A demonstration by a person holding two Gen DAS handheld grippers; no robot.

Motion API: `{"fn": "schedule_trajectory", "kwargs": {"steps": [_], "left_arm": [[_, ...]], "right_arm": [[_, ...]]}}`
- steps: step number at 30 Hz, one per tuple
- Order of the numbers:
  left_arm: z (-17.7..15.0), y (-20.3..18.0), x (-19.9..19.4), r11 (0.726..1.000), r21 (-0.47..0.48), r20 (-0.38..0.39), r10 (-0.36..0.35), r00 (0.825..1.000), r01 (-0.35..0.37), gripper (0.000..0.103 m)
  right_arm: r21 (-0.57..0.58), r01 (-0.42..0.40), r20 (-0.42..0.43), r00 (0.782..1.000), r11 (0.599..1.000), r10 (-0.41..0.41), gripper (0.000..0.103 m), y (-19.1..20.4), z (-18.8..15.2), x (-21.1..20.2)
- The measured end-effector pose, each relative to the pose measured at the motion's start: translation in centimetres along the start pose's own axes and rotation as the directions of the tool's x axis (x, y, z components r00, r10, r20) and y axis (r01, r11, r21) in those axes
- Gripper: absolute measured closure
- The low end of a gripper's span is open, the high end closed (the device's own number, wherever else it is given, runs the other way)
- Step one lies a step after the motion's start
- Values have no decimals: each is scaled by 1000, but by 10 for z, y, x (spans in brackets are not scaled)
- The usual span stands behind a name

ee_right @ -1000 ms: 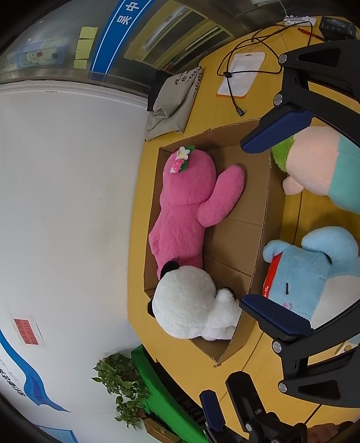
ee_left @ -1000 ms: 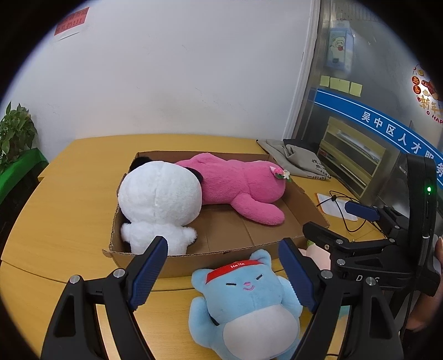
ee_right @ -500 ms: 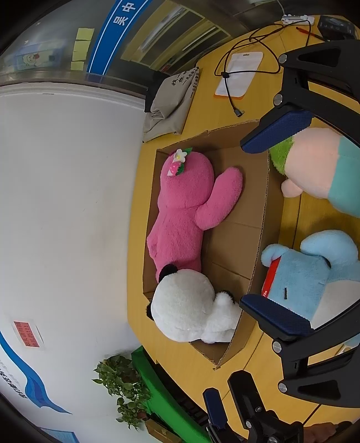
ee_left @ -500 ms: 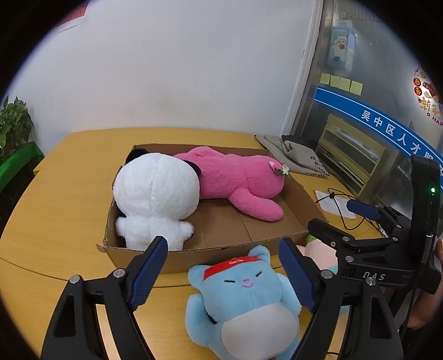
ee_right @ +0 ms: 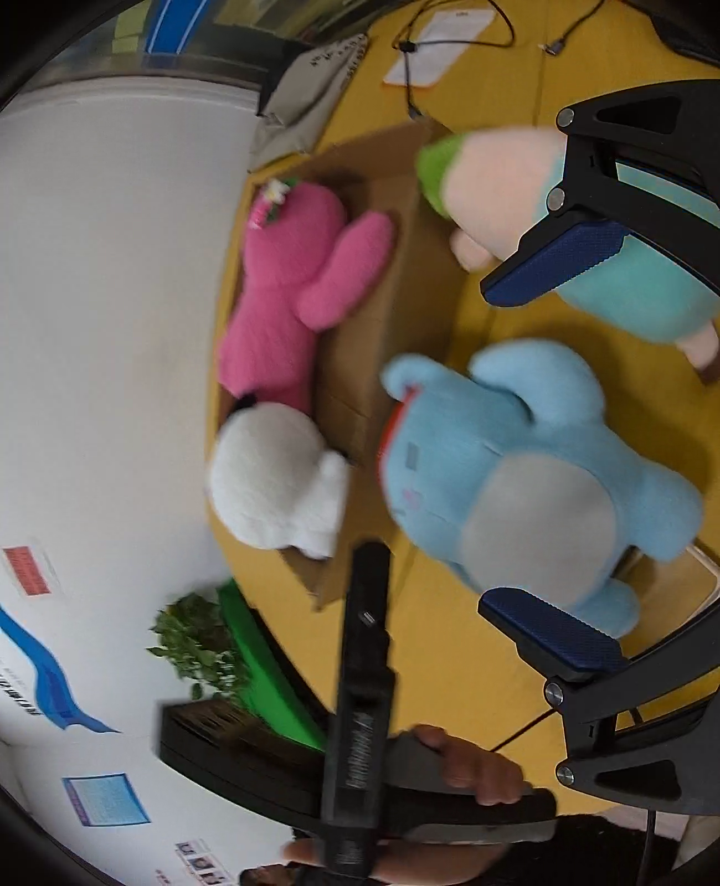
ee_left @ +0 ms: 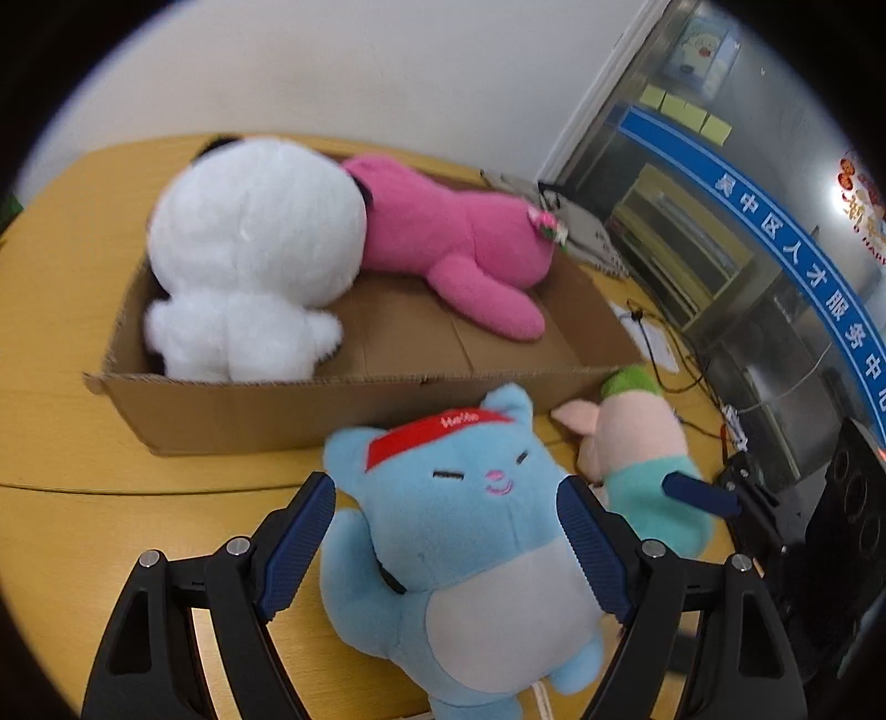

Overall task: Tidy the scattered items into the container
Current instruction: 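Close both grippers on the blue cat plush's body and lift it, then carry the blue cat into the box beside the panda, open both grippers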

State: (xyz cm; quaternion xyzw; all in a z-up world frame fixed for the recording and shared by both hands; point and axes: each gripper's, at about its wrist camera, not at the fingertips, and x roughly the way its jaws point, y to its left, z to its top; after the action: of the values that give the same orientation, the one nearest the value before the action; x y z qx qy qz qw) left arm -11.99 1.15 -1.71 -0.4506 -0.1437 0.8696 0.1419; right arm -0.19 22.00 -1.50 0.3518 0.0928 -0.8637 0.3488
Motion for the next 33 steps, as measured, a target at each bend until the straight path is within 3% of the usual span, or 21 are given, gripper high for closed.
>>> {"fn": "schedule_trajectory", "kwargs": {"steps": [4, 7, 9, 12, 16, 20, 26, 30, 33], "left_arm": [[-9, 6, 32, 998, -15, -90, -67, 994, 66, 21], [-13, 8, 43, 991, -35, -104, -133, 986, 131, 21], [-13, 7, 47, 992, -39, -117, -126, 985, 122, 22], [-15, 7, 47, 990, -38, -131, -139, 982, 135, 33], [-15, 8, 41, 987, -48, -121, -160, 980, 155, 42], [-16, 1, 23, 984, -53, -81, -176, 981, 172, 49], [3, -30, -34, 982, 37, 52, -185, 981, 183, 49], [47, -59, -73, 980, 149, 156, -158, 975, 135, 49], [100, -70, -85, 973, 207, 207, -150, 967, 107, 49]], "right_arm": [[-51, -33, -40, 999, 998, 31, 0, 24, -16, 30], [-138, -50, -64, 997, 989, 41, 0, 45, -19, 49], [-139, -9, -83, 997, 990, -3, 0, 48, -22, 65], [-134, -3, -90, 996, 991, -9, 0, 46, -28, 75], [-99, -13, -99, 995, 995, 3, 11, 43, -30, 70], [-55, -22, -76, 997, 998, 18, 24, 40, -28, 53], [-91, 6, 60, 998, 996, 0, 24, 54, -9, 2], [-169, 68, 182, 983, 983, -37, 24, 56, 31, -31], [-210, 113, 245, 968, 971, -60, 24, 45, 71, -35]]}}
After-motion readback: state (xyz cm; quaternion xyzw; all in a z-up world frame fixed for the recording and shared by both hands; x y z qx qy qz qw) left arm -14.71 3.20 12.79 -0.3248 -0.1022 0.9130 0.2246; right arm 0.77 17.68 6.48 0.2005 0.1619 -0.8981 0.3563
